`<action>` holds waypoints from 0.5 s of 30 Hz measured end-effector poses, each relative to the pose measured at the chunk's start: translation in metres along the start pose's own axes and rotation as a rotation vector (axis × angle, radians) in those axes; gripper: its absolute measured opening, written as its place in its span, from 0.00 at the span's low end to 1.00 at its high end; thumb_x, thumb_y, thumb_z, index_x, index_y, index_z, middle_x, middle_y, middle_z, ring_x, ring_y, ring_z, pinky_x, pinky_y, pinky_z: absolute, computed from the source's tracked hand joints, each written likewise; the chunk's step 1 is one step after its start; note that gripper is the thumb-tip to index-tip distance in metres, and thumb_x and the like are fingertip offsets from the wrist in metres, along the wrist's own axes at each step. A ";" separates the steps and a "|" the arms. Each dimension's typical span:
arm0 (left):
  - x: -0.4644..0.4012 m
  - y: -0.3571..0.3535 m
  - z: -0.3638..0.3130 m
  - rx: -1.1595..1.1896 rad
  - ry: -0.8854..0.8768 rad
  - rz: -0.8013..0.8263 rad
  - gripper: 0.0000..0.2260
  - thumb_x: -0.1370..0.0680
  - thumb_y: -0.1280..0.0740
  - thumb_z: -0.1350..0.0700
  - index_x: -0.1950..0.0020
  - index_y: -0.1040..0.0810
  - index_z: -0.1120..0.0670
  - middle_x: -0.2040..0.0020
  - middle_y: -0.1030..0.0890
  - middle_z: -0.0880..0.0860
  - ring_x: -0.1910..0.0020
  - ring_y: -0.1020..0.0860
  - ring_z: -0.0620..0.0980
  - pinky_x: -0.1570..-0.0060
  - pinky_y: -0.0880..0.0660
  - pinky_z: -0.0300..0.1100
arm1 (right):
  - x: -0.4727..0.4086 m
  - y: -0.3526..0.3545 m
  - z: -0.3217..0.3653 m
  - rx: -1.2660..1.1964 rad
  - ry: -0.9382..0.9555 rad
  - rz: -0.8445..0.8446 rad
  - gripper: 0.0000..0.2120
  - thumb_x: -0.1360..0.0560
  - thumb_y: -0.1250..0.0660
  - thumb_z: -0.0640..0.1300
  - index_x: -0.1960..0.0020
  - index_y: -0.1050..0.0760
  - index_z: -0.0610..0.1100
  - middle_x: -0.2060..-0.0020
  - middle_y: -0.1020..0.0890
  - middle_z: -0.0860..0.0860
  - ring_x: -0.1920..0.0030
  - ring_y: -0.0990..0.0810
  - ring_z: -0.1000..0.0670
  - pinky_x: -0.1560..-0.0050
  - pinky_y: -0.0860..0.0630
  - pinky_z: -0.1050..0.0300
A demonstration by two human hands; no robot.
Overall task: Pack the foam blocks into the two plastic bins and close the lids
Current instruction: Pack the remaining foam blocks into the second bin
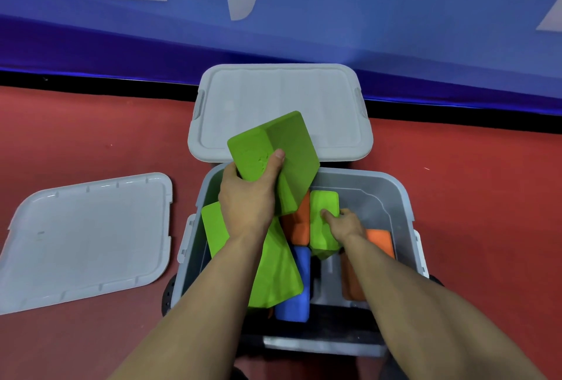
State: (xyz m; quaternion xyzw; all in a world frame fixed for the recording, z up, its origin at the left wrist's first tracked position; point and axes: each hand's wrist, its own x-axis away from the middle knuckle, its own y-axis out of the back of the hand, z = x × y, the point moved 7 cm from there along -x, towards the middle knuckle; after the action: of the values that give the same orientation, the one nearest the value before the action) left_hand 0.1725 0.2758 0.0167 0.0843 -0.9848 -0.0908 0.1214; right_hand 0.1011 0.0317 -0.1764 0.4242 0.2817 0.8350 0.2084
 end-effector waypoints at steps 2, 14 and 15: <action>0.002 -0.001 -0.002 -0.024 -0.012 0.004 0.26 0.36 0.26 0.29 0.48 0.17 0.46 0.54 0.14 0.39 0.51 0.17 0.40 0.44 0.20 0.49 | 0.010 0.012 0.012 0.021 0.006 -0.068 0.32 0.22 0.34 0.61 0.29 0.29 0.39 0.33 0.23 0.39 0.32 0.25 0.38 0.33 0.28 0.48; 0.030 -0.022 -0.021 -0.155 -0.054 0.232 0.27 0.36 0.28 0.27 0.49 0.18 0.45 0.55 0.14 0.40 0.53 0.16 0.41 0.46 0.19 0.50 | 0.158 0.102 0.119 -0.541 0.461 0.194 0.45 0.41 0.28 0.79 0.27 0.35 0.68 0.32 0.23 0.60 0.33 0.23 0.55 0.34 0.24 0.39; 0.036 -0.025 -0.024 -0.135 -0.063 0.280 0.23 0.32 0.28 0.29 0.49 0.18 0.46 0.56 0.14 0.41 0.55 0.17 0.39 0.47 0.20 0.49 | 0.167 0.104 0.115 -0.501 0.468 0.232 0.43 0.40 0.28 0.78 0.28 0.38 0.73 0.32 0.24 0.62 0.34 0.22 0.55 0.36 0.23 0.39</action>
State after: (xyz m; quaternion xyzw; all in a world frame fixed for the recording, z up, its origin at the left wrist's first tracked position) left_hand 0.1478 0.2404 0.0429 -0.0651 -0.9819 -0.1417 0.1072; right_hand 0.0922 0.0854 0.0451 0.1867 0.0582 0.9707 0.1396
